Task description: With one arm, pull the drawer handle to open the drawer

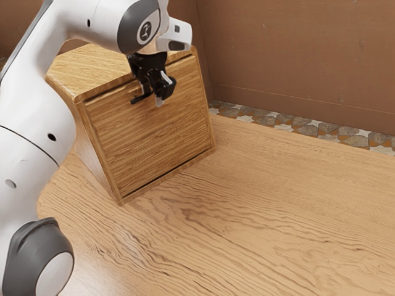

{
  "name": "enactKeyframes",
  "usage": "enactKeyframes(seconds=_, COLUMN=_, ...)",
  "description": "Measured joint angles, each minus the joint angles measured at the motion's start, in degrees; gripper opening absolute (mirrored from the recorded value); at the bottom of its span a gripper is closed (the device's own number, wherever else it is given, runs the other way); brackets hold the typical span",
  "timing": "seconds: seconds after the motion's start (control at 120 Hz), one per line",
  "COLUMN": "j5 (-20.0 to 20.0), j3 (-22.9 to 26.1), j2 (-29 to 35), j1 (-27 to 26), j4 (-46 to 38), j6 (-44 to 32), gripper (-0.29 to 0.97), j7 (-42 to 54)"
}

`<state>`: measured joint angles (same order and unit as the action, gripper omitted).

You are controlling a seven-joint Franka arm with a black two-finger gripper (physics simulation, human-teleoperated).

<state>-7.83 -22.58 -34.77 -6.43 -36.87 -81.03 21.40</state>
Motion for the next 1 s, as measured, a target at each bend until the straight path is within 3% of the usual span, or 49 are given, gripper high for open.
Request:
enactKeyframes(seconds=0.517, j5=1.85, j3=2.25, j2=2.71, j1=-2.67, j4=-1.20, j6=2.60, gripper=0.21, j7=0.03)
enactKeyframes(seconds=1.0, j5=1.83, j3=7.53, j2=8.54, j1=-3.70, j4=-9.38, j6=4.58, gripper=0.20, j7=-0.21)
